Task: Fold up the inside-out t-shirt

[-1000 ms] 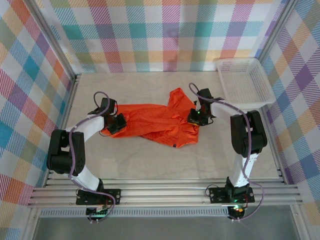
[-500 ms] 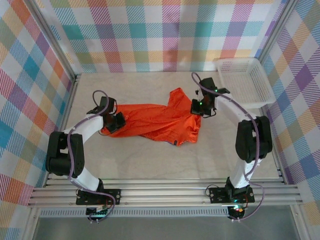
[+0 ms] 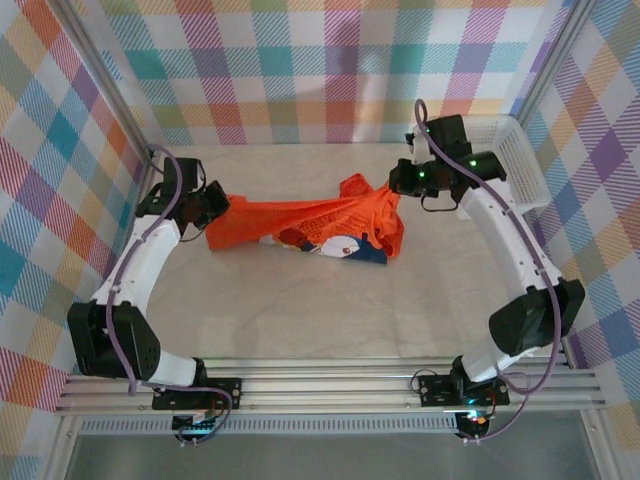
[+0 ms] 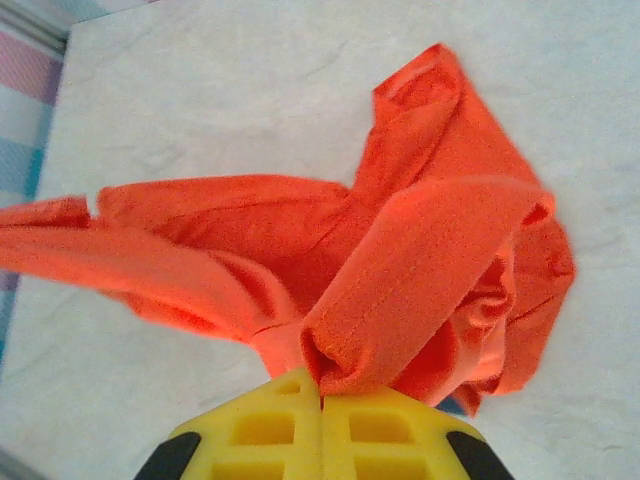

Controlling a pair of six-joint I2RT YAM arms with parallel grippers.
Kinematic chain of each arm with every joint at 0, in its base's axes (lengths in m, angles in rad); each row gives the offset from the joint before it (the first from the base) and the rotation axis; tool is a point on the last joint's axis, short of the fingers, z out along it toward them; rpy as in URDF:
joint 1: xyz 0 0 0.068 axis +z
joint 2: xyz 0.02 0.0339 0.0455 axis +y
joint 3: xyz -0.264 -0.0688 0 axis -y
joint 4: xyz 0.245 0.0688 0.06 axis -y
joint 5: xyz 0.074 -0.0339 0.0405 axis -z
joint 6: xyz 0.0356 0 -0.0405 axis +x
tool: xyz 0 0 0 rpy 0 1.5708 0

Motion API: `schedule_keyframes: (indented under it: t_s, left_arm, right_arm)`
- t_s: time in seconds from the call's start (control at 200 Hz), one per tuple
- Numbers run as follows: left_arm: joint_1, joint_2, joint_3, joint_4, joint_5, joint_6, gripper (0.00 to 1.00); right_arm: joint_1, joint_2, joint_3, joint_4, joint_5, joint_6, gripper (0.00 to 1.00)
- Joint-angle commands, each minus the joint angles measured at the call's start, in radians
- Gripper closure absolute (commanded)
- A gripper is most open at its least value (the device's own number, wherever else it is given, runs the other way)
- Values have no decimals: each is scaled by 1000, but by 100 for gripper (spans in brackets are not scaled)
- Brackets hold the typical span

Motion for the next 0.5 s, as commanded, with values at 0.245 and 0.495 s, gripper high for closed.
schedule_keyframes:
  t_s: [0.245,0.495]
  left_arm:
    - [5,6,-163,-3,8,14,100]
    - [4,28,-136,-1,19,13,100]
  right_arm:
    - [191,14,-504,97,-195,114,93]
    - [123,-62,-439,50,-105,86,58]
